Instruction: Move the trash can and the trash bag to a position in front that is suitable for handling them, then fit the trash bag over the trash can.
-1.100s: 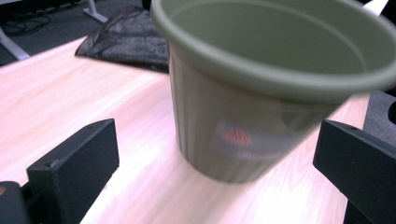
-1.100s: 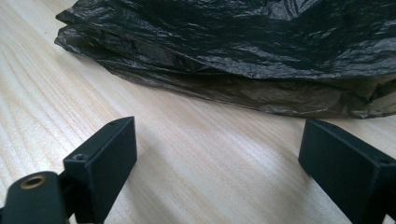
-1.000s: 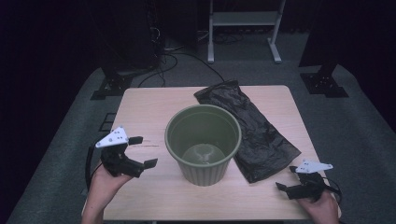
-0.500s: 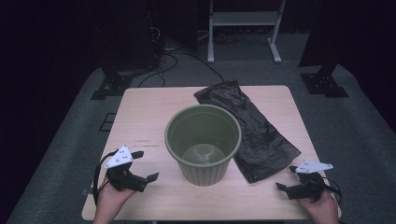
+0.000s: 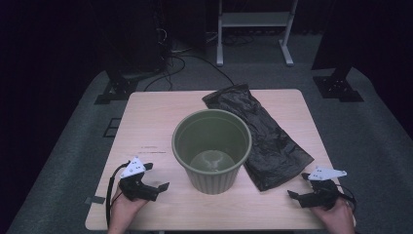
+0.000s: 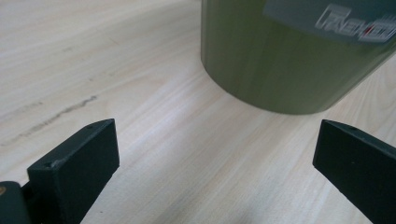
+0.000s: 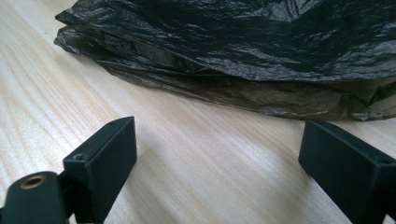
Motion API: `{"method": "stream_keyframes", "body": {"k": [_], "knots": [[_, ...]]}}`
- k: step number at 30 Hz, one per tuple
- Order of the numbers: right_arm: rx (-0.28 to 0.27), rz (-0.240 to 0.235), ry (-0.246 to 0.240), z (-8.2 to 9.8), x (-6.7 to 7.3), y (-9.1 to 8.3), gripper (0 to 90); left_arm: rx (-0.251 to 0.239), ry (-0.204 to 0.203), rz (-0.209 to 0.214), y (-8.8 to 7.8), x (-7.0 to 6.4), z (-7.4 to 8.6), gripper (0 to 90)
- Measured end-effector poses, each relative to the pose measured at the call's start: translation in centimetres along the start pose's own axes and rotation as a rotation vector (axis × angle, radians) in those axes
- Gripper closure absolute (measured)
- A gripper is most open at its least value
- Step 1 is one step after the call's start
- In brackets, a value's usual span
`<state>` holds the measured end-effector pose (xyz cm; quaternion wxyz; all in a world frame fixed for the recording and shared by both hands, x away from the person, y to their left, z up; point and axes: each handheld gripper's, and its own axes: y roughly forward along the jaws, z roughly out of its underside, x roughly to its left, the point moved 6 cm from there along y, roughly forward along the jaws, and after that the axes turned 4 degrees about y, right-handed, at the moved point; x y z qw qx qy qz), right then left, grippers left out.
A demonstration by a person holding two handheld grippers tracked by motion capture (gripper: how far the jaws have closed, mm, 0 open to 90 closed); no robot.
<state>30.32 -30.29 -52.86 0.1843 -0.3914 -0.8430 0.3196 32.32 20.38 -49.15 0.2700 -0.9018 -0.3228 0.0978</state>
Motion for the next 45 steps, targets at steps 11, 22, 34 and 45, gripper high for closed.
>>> {"method": "stream_keyframes", "body": {"k": [11,22,34,45], "knots": [[-0.001,0.002,0.002,0.0,0.0,0.0,9.8,0.103,-0.008,-0.005,2.4,-0.5,1.4,0.0],[-0.001,0.003,0.003,0.1,0.1,-0.1,10.0,0.161,0.006,-0.048,3.0,-0.4,1.8,0.0],[-0.047,0.042,0.007,-0.8,0.5,-1.9,12.0,0.197,0.03,-0.065,3.3,-0.5,1.9,0.0],[-0.097,0.049,0.004,-4.8,0.6,-2.4,12.5,0.197,0.03,-0.066,3.3,-0.5,1.9,0.0]]}}
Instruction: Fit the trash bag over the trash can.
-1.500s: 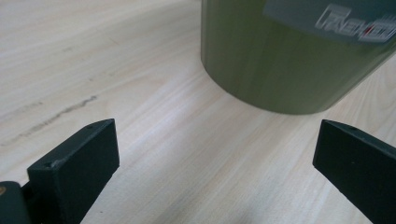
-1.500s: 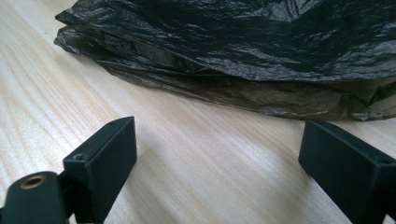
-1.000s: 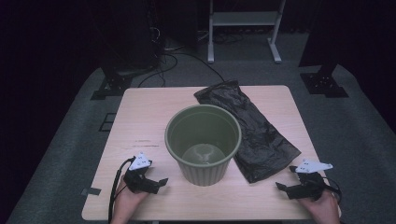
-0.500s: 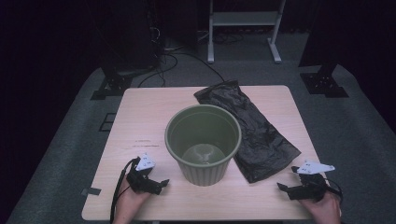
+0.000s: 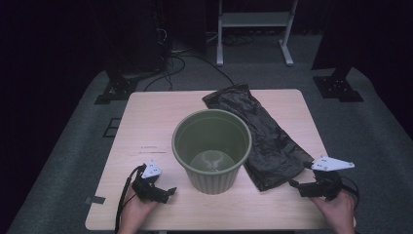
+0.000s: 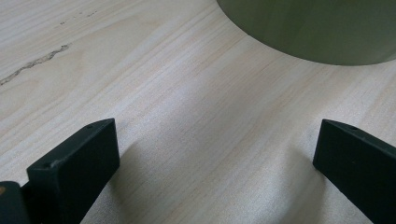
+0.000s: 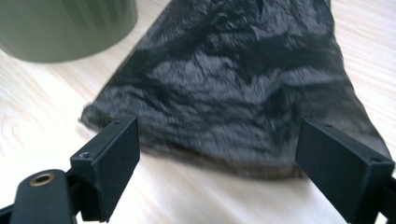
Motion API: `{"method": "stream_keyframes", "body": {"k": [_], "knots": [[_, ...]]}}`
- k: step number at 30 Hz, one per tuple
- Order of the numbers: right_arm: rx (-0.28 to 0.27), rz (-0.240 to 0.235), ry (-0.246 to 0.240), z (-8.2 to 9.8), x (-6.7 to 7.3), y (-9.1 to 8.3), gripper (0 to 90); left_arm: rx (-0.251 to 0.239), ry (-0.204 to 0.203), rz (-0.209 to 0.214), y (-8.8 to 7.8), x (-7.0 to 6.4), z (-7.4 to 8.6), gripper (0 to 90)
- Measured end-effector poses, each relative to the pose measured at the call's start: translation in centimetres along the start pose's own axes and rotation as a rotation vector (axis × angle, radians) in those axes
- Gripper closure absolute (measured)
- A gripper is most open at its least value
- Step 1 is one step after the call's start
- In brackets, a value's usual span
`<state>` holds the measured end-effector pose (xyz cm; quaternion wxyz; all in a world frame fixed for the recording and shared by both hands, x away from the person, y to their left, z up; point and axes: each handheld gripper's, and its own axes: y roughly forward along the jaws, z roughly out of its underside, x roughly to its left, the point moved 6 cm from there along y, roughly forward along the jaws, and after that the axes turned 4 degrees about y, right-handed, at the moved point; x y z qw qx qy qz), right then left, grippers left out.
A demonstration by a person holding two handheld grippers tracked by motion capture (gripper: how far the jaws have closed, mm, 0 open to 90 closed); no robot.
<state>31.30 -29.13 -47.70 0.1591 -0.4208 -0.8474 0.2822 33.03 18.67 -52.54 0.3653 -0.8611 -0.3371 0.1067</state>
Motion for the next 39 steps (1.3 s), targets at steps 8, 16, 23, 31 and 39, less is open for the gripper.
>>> {"method": "stream_keyframes", "body": {"k": [8,16,23,31,39], "knots": [[0.032,-0.034,-0.008,-1.6,0.4,3.6,12.4,0.0,0.0,0.0,0.0,0.0,0.0,0.0],[0.108,-0.028,-0.001,-1.1,0.2,7.0,13.1,0.0,-0.001,-0.001,0.0,0.0,0.0,0.0],[0.148,-0.04,0.003,-0.6,0.3,7.9,37.2,0.0,-0.001,-0.001,0.0,0.0,0.0,0.0],[0.135,-0.071,0.004,-0.5,0.4,7.4,84.3,0.0,-0.001,-0.001,0.0,0.0,0.0,0.0],[0.16,-0.103,0.0,-0.1,0.8,6.6,89.7,0.0,0.0,-0.001,0.0,0.0,0.0,0.0]]}}
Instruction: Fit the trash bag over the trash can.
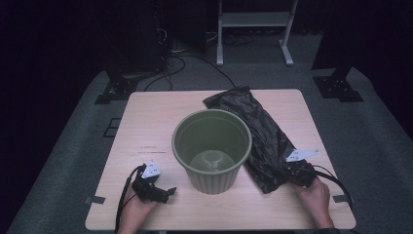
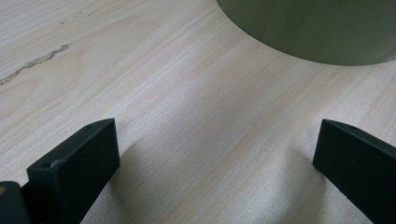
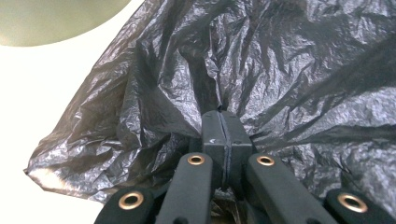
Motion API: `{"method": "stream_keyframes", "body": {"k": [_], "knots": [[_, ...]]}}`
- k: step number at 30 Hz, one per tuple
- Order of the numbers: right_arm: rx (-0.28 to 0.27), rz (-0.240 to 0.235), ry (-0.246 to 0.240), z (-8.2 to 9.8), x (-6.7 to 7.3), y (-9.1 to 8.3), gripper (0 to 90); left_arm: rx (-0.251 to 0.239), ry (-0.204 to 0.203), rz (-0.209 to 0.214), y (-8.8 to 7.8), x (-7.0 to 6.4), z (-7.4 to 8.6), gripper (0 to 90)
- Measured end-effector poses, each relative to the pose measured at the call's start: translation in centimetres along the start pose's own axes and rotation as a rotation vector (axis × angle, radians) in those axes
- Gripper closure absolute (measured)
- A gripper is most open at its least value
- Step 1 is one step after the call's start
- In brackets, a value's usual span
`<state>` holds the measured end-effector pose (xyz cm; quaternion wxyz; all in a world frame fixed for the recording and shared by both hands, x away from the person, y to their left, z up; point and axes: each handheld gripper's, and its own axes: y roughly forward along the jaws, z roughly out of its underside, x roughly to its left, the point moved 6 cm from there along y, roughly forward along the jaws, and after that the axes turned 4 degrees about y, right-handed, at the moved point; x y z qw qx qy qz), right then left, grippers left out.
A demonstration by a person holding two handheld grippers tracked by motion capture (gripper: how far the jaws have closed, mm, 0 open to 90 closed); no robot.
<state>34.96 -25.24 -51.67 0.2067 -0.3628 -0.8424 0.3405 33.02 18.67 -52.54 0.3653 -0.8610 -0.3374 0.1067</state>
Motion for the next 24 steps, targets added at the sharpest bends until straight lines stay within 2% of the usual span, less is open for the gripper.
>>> {"method": "stream_keyframes", "body": {"k": [8,16,17,21,22,24], "knots": [[0.017,-0.043,-0.009,1.8,1.7,-2.0,89.7,0.0,0.0,0.0,0.0,0.0,0.0,0.0],[0.044,-0.038,-0.028,4.2,3.1,-3.9,89.7,0.001,0.0,-0.001,0.0,0.0,0.0,0.0],[0.052,-0.042,-0.042,4.9,3.8,-4.4,89.7,0.0,0.0,-0.002,0.0,0.0,0.0,0.0],[0.06,-0.054,-0.053,5.8,4.7,-5.0,89.5,0.001,0.0,-0.003,0.0,-0.1,0.0,0.0],[0.056,-0.055,-0.053,5.9,4.8,-5.2,88.8,0.0,-0.001,-0.003,0.0,-0.1,0.0,0.0],[0.039,-0.053,-0.044,5.8,4.9,-5.5,72.2,0.0,-0.001,-0.003,0.0,-0.1,0.0,0.0]]}}
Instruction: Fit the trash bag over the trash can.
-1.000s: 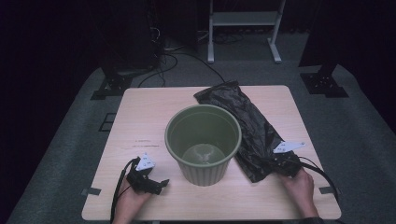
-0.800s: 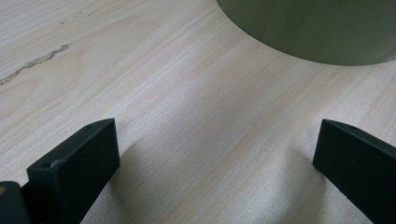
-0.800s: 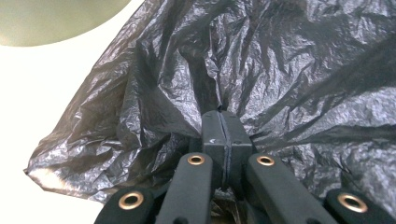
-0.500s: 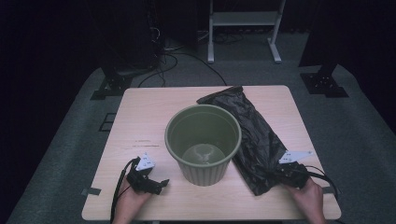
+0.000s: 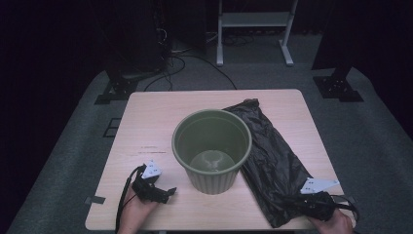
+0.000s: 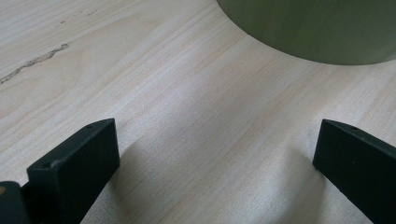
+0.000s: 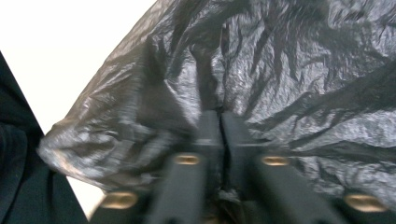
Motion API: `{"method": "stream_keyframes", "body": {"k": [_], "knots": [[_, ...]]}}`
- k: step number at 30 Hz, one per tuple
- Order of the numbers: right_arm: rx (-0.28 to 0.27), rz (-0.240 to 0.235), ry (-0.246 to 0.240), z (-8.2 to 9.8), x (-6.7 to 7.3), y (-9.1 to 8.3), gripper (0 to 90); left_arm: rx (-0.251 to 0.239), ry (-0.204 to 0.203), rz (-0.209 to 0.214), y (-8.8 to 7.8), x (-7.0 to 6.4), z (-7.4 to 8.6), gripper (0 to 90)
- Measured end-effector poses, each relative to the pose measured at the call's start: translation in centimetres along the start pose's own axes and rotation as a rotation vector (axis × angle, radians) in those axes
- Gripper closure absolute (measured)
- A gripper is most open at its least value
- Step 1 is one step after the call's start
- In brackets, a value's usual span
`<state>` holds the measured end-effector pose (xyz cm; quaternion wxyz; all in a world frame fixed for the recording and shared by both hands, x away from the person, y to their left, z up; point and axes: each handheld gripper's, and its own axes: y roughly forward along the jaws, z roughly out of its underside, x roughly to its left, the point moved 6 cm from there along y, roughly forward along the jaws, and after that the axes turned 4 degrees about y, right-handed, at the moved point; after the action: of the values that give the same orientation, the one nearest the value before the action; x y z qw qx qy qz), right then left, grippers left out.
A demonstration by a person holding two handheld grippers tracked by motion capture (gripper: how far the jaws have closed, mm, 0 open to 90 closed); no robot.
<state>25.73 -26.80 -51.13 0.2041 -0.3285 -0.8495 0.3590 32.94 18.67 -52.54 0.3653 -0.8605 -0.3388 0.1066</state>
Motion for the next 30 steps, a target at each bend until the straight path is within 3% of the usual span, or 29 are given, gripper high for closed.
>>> {"method": "stream_keyframes", "body": {"k": [2,3,5,6,8,9,11,17,22,27,30], "knots": [[-0.003,0.007,0.013,-0.2,0.0,-0.3,60.8,-0.001,0.0,-0.001,0.0,0.0,0.0,0.0],[-0.003,0.007,0.013,-0.2,0.0,-0.3,60.8,-0.001,0.0,-0.001,0.0,0.0,0.0,0.0],[-0.026,0.031,0.012,-0.7,-0.1,-0.8,51.8,0.0,0.0,0.0,0.0,0.0,0.0,0.0],[-0.043,0.054,0.019,-1.4,-0.2,-1.2,39.9,-0.001,0.0,-0.001,0.0,0.0,0.0,0.0],[-0.052,0.063,0.019,-1.7,-0.3,-1.3,35.8,0.0,0.0,0.0,0.0,0.0,0.0,0.0],[-0.074,0.091,0.026,-2.5,-0.7,-1.5,26.4,0.0,0.0,0.0,0.0,0.0,0.0,0.0],[-0.08,0.108,0.049,-3.6,-1.5,-1.4,17.4,0.0,0.0,0.0,0.0,0.0,0.0,0.0],[-0.088,0.118,0.085,-5.9,-3.4,-0.9,9.6,0.0,0.0,0.0,0.0,0.0,0.0,0.0],[-0.093,0.122,0.092,-8.8,-5.3,0.1,9.4,0.0,0.0,0.0,0.0,0.0,0.0,0.0],[-0.089,0.136,0.093,-10.1,-6.6,1.1,9.4,0.0,0.0,0.0,0.0,0.0,0.0,0.0],[-0.067,0.158,0.108,-10.9,-8.3,2.4,9.4,0.0,0.0,0.0,0.0,0.0,0.0,0.0]]}}
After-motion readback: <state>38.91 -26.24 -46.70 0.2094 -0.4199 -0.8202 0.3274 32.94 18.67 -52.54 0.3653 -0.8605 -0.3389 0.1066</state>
